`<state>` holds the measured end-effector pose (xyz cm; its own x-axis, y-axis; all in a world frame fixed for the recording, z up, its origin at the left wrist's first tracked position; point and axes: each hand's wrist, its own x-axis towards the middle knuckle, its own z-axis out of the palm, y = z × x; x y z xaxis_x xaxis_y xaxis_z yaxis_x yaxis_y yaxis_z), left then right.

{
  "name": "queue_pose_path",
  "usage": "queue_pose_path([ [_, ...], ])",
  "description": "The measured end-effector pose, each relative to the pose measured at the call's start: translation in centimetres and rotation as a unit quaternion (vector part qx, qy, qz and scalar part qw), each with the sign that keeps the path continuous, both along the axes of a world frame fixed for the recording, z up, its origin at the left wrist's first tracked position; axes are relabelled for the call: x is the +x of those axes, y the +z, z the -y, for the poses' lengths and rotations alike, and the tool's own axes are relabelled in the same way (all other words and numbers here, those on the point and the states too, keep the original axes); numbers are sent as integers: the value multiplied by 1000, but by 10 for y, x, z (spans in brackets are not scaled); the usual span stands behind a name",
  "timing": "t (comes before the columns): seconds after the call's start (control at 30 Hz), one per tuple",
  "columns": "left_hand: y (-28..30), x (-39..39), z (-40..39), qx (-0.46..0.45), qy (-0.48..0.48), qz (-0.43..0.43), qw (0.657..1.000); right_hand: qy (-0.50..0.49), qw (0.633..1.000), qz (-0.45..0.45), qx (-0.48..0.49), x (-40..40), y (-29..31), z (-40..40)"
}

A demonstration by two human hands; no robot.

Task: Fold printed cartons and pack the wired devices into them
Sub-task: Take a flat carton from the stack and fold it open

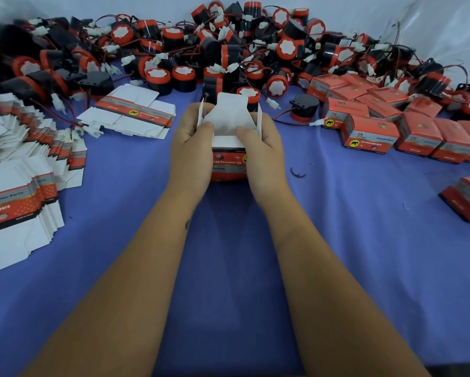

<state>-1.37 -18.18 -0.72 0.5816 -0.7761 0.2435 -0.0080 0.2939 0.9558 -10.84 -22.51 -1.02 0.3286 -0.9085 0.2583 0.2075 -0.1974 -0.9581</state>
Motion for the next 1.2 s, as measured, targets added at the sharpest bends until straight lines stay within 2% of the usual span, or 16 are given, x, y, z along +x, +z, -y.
queue_pose_path([
  [0.13, 1, 0, 0, 1, -27, -6, 1000, 10, 1000, -3, 29, 1, 0, 1],
  [0.23, -1, 1, 0, -27, -95, -96, 991, 3, 999, 7, 40, 1, 0, 2],
  [0.3, 1, 3, -1, -23, -90, -123, 988, 5, 999, 9, 43, 2, 0, 2],
  [0.47, 2, 2, -2, -8, -37, -39, 999, 13, 999, 6, 41, 3, 0, 0],
  [0.6, 3, 1, -3, -5, -46, -17, 999, 24, 998, 9, 52, 2, 0, 1],
  [0.73, 3, 2, 0, -1, -29, -26, 999, 104, 981, 93, 138, -2, 1, 4],
  [0.8, 2, 2, 1, 4, -24, -37, 999, 100, 976, 111, 157, -3, 2, 6],
  [1.03, 1, 2, 2, -9, -30, -11, 999, 135, 981, 85, 109, -6, 0, 9],
  [1.2, 1, 4, 1, -41, -59, -3, 997, 117, 987, 81, 79, -5, 0, 10],
])
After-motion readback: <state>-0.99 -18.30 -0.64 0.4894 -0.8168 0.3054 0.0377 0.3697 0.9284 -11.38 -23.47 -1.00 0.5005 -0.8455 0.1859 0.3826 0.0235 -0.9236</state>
